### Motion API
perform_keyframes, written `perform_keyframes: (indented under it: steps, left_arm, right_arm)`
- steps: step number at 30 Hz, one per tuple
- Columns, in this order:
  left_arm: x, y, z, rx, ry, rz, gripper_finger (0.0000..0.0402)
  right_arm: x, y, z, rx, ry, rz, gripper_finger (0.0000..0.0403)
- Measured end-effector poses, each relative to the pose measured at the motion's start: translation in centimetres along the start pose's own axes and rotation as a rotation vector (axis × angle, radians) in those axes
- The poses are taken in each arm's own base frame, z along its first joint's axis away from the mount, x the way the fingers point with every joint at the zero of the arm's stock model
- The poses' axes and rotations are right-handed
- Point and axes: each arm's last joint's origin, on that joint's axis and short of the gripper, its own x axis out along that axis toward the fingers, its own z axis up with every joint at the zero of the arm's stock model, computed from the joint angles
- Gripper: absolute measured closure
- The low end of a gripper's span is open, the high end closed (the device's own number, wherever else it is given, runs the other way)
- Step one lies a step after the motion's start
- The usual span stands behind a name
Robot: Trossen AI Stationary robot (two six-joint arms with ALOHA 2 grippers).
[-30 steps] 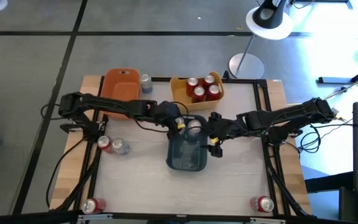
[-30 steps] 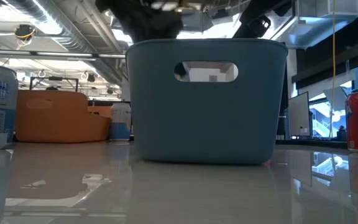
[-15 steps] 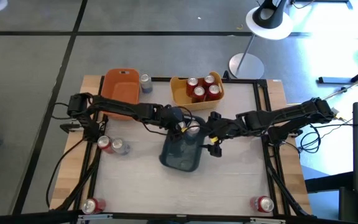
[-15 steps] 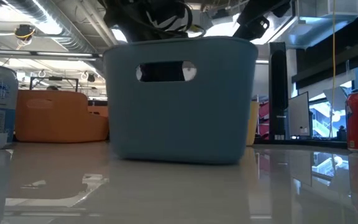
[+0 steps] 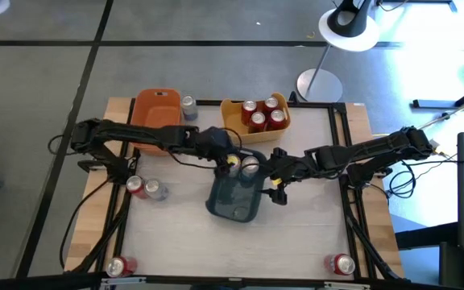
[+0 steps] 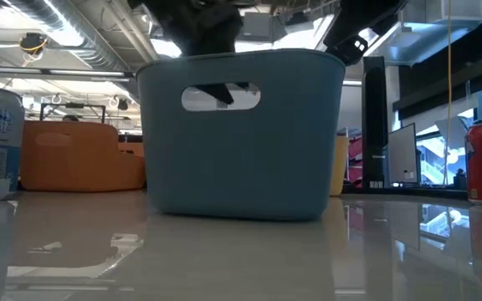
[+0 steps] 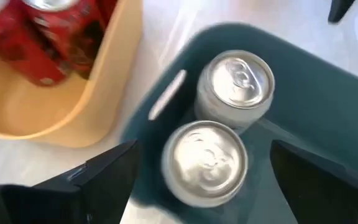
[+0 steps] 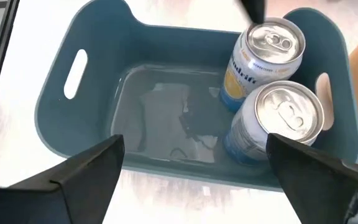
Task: Sort soda cans
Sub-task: Put the top white soda can into the blue bin
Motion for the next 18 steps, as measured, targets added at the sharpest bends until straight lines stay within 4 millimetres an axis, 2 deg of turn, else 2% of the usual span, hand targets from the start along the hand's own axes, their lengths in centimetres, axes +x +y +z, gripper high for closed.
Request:
perform_keyframes:
  steps: [4, 10, 14, 18]
  left_arm:
    - [-2.6, 2.0, 0.3, -0.012, -0.027, 0.129, 0.0057]
    - [-5.9, 6.9, 0.2, -0.049, -0.024, 0.488, 0.0057]
    - [-6.5, 11.2, -0.1, -0.097, 0.032, 0.698, 0.0057]
    - [-6.0, 15.2, -0.7, -0.156, 0.093, 0.727, 0.0057]
  right_arm:
    - [0.0, -0.1, 0.1, -0.004, -0.012, -0.024, 0.0013]
    - [0.0, -0.1, 0.2, -0.004, -0.026, -0.057, 0.0013]
    - [0.0, -0.2, 0.2, -0.004, -0.028, -0.064, 0.0013]
    - [0.0, -0.2, 0.2, -0.005, -0.032, -0.084, 0.0013]
